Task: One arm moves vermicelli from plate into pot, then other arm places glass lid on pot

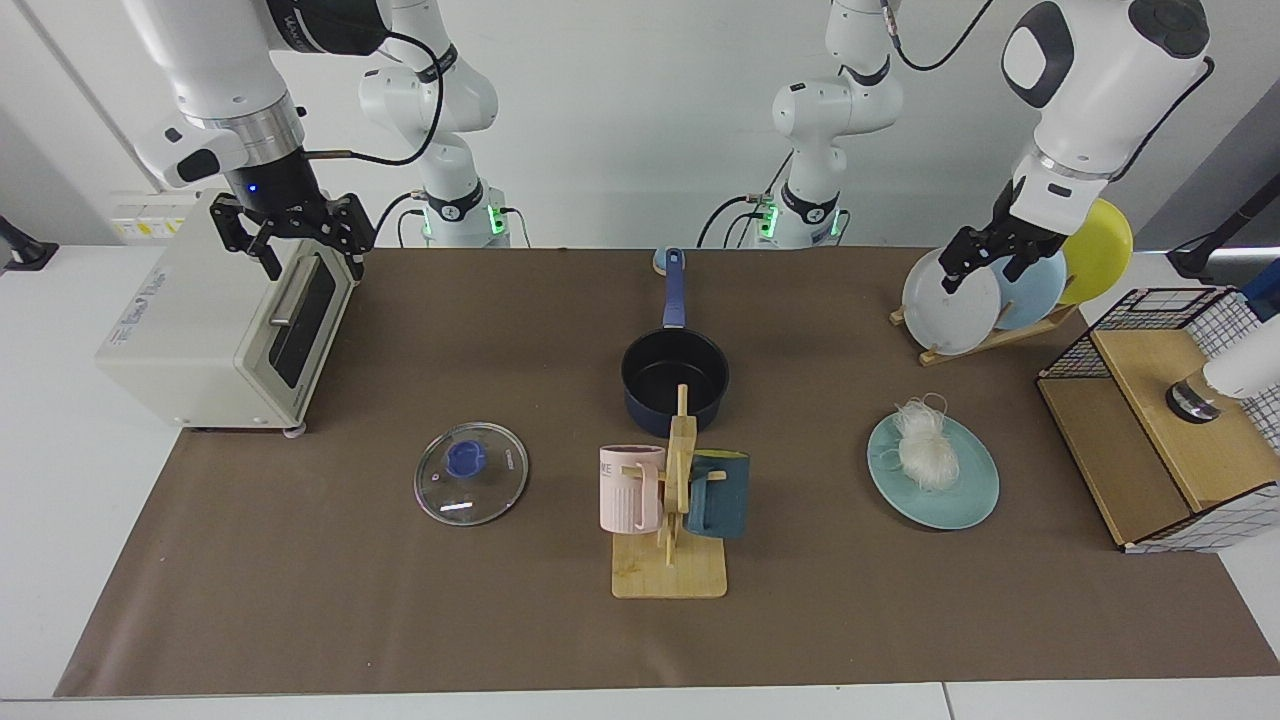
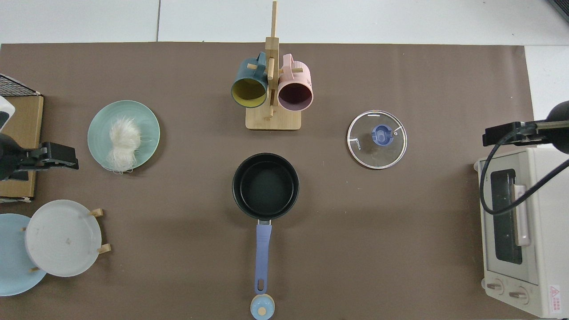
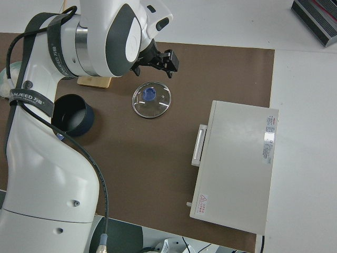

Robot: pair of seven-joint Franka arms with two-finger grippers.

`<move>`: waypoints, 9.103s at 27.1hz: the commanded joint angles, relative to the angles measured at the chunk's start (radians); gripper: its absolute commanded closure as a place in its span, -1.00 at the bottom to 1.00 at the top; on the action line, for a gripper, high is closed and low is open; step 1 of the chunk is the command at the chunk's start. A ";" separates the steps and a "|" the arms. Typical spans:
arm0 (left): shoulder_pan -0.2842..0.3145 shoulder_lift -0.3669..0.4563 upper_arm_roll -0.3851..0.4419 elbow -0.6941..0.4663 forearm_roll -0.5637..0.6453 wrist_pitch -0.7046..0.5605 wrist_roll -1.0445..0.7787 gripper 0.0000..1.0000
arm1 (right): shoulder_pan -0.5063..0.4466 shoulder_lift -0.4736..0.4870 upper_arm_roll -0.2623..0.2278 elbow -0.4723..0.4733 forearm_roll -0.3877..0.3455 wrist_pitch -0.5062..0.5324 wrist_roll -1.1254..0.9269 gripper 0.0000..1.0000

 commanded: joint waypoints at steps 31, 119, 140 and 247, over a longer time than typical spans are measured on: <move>0.015 0.228 0.020 0.105 0.016 0.205 0.035 -1.00 | -0.010 -0.010 0.002 -0.012 0.022 0.001 -0.021 -1.00; -0.012 0.190 -0.265 0.119 0.036 0.186 -0.309 1.00 | 0.056 0.278 0.071 0.018 -0.001 0.295 0.221 -1.00; -0.040 0.176 -0.544 -0.044 0.030 0.360 -0.581 1.00 | 0.090 0.455 0.128 -0.074 -0.150 0.495 0.433 -1.00; -0.081 0.057 0.059 0.148 -0.008 -0.077 0.124 -1.00 | 0.137 0.337 0.582 -0.105 -0.214 0.301 1.086 1.00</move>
